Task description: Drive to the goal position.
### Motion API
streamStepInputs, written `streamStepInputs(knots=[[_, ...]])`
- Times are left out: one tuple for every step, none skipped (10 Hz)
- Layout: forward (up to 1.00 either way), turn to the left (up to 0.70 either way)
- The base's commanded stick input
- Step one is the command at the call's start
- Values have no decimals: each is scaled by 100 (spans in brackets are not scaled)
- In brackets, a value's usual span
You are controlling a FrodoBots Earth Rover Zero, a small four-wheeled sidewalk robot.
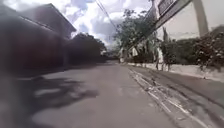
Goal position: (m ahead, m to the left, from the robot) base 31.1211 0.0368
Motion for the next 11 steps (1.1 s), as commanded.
streamStepInputs(knots=[[100,-6],[100,0],[100,0],[100,0],[100,0],[100,0],[100,0],[100,0],[100,0],[100,-3],[100,-18]])
